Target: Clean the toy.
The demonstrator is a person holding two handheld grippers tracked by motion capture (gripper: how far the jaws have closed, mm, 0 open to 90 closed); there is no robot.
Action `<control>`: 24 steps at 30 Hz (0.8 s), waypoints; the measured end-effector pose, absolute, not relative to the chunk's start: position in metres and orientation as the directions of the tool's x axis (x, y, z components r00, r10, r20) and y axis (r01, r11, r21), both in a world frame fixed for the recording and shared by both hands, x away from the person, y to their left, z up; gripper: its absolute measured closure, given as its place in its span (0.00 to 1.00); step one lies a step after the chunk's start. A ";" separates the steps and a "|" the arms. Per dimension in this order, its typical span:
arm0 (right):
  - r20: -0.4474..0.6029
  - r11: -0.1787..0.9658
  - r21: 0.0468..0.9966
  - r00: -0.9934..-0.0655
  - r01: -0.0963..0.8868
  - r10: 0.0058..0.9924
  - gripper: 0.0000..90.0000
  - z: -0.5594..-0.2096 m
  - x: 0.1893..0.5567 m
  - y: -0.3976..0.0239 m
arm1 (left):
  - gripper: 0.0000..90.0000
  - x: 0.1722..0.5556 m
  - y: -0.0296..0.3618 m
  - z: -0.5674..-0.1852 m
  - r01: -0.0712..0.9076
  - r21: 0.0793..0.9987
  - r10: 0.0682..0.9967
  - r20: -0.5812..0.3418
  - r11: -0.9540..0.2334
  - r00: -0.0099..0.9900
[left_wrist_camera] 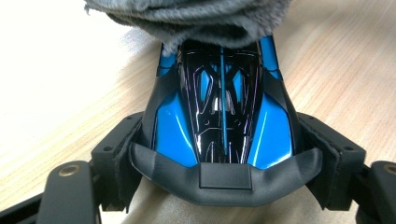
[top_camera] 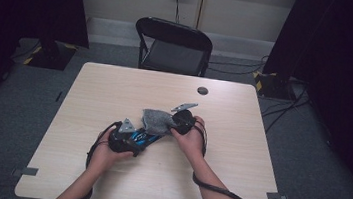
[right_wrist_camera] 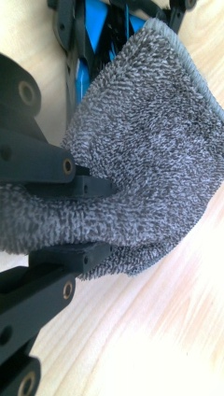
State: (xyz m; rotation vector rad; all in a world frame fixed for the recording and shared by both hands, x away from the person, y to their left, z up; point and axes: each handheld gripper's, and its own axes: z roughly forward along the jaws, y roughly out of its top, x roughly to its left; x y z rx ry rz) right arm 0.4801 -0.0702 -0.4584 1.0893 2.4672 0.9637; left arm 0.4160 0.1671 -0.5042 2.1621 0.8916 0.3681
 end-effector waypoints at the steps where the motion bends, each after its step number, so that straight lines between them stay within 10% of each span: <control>1: 0.015 0.494 0.673 -0.678 0.551 0.735 0.81 -0.458 0.480 -0.070 | 0.26 0.416 0.167 -0.504 0.481 0.739 0.699 -0.020 -0.472 0.715; 24: 0.003 0.429 0.648 -0.566 0.629 0.825 0.81 -0.464 0.505 -0.108 | 0.26 0.416 0.167 -0.504 0.481 0.739 0.699 -0.020 -0.471 0.715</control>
